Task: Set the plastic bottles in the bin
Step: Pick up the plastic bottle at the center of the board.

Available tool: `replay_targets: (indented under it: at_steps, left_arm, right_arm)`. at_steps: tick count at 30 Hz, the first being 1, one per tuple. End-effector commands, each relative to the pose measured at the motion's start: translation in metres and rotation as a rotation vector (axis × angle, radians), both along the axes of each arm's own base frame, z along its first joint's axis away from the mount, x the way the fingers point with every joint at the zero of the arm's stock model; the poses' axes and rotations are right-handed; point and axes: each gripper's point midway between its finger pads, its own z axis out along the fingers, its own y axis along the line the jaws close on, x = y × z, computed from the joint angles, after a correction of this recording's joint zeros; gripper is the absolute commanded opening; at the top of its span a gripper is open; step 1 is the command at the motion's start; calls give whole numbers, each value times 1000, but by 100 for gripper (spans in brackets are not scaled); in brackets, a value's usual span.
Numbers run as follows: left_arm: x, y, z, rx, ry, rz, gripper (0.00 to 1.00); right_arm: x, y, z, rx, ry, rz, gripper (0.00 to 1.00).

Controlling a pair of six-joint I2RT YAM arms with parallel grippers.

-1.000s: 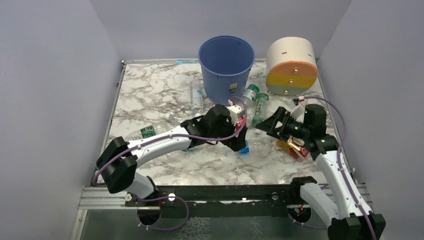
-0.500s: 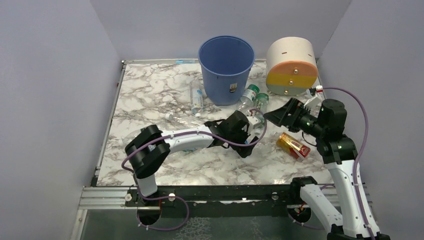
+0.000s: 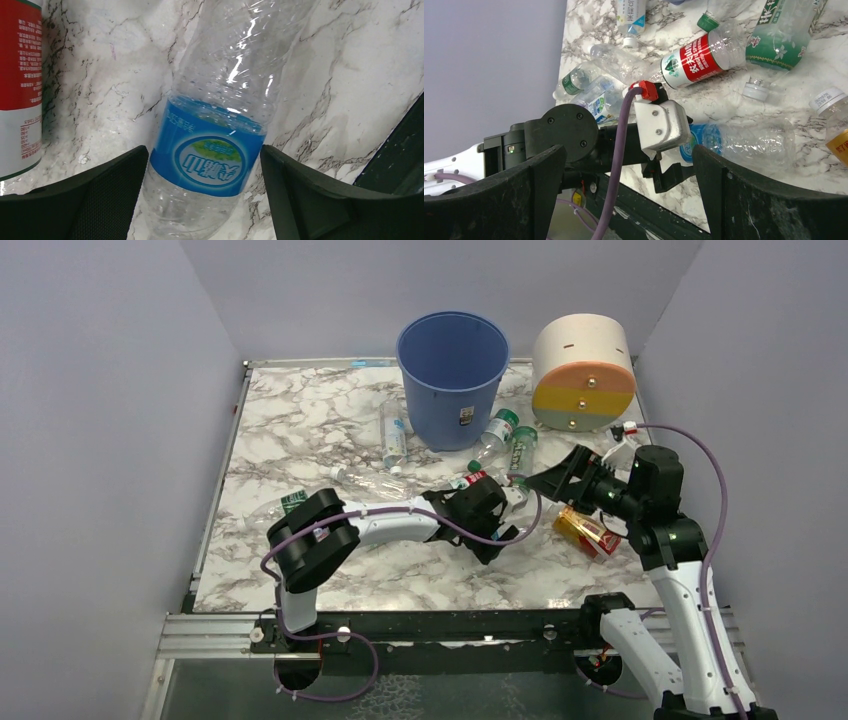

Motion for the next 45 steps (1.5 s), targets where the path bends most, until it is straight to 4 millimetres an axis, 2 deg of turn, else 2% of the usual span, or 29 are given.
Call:
replay_targets:
  at_steps: [1,6,9,13,19,23,27,41,45]
  left_arm:
    - [6,-3,6,10,-40,6,83]
    - [5,-6,6,25,-18,-6,53]
    - [3,-8,5,31,-1,-14,44]
    - [2,-8,18,19,-2,-14,44]
    - [7,-5,57,-8,-52,-7,44]
    - [18,-6,90,-17,-116,3,45]
    - [34,-3,112,-15,-156,25,46]
    - [96,14,184,-39,-259,108,47]
    - [99,14,198,-60,-271,103,47]
  right_arm:
    - [-3,4,3,12,-18,26,100]
    - [-5,4,0,13,-11,29,100]
    - [-6,4,0,12,-13,30,100]
    - [-9,3,1,9,-13,31,100]
    - [-12,3,1,11,-13,33,100]
    - [-13,4,4,16,-18,38,100]
    - [-14,5,10,18,-30,41,100]
    - [-31,6,65,19,-118,74,100]
    - [-22,-2,76,-5,-135,9,99]
